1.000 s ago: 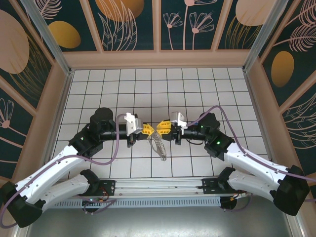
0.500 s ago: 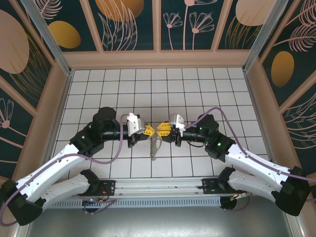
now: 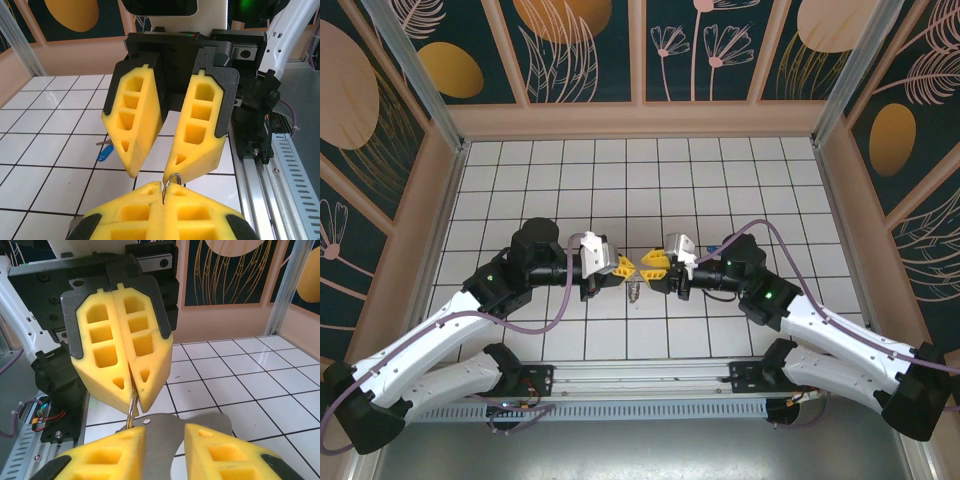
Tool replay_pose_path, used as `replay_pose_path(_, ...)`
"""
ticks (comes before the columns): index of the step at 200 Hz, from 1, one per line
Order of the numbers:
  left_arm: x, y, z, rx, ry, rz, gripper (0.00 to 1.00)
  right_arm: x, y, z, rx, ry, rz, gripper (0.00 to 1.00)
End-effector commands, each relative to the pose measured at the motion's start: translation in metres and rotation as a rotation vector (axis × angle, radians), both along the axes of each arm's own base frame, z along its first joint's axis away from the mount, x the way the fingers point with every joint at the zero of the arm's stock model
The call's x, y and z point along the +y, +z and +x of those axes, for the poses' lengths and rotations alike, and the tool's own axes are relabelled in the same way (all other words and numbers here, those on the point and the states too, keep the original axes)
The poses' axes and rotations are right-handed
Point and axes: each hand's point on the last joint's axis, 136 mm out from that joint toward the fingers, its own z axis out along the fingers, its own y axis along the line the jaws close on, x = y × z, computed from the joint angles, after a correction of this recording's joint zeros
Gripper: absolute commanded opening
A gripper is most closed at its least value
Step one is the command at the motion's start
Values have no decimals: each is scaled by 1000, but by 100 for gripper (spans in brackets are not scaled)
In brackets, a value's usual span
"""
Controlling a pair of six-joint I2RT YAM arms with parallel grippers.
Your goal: Put the keys on the keyring
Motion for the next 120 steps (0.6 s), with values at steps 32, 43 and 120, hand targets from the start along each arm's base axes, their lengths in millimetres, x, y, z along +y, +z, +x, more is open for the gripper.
replay_pose_path(32,0,14,9,-56,36,-14,0,-4,34,-22,-45,67,81,31)
replay_pose_path(43,-1,13,9,-56,35,-13,0,-4,35,-23,-43,71,85,31)
replay_pose_path(120,1,18,5,-63,27,-29,0,3,33,-14,-27,49,69,32)
